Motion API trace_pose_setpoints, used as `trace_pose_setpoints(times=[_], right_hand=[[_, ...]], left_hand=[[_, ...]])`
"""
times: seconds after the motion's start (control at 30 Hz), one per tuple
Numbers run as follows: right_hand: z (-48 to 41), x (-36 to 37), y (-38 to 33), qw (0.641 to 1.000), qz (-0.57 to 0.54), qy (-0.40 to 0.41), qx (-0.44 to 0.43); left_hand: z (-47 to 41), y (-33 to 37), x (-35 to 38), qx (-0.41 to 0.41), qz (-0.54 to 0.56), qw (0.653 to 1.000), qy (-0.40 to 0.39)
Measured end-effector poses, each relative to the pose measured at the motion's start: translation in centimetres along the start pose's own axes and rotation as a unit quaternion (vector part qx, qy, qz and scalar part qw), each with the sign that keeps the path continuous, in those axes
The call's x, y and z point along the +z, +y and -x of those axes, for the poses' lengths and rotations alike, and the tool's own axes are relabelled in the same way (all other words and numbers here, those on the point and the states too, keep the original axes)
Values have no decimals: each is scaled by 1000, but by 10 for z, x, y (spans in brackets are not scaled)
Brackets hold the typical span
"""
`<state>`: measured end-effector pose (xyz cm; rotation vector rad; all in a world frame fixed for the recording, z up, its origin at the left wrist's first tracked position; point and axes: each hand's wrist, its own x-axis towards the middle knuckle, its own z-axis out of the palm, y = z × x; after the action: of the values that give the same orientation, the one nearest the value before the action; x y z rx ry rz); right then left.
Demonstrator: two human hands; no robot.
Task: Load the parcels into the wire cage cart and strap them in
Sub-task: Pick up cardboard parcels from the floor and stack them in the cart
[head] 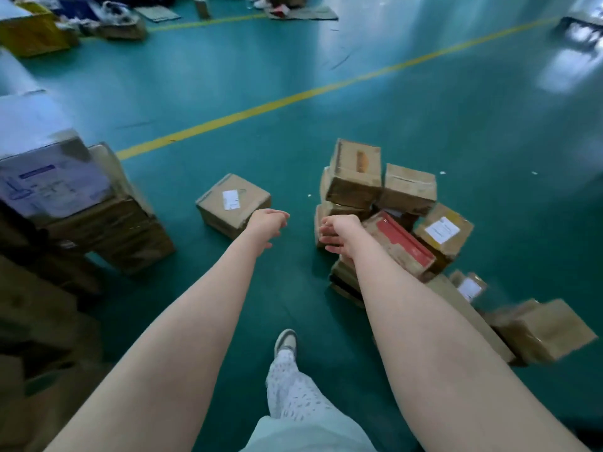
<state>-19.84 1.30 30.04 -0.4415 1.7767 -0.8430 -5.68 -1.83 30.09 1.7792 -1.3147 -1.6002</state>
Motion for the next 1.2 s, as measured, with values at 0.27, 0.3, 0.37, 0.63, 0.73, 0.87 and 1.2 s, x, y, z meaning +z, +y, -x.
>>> trace_pose_setpoints(times=[0.27, 0.3, 0.37, 0.63, 0.73, 0.87, 1.2], right_hand=[[-82, 102, -79, 996, 53, -67, -6], [-92, 116, -89, 996, 64, -70, 0], [-110, 138, -103, 993, 89, -74, 0], [-181, 197, -148, 990, 129, -48, 22], [-208, 210, -163, 989, 145, -34, 16], [-262, 239, -186, 985, 172, -12, 13], [-416, 304, -198, 978, 209, 2, 10]], left_hand=[[-100, 28, -88, -46, 39, 996, 67], [-112, 32, -100, -52, 37, 995, 73], [-133, 37, -117, -56, 44, 994, 85], [-222, 44, -163, -96, 77, 989, 84], [-256, 49, -174, -102, 75, 988, 85], [-319, 56, -188, -117, 77, 988, 66], [-486, 32, -206, -157, 56, 984, 62]])
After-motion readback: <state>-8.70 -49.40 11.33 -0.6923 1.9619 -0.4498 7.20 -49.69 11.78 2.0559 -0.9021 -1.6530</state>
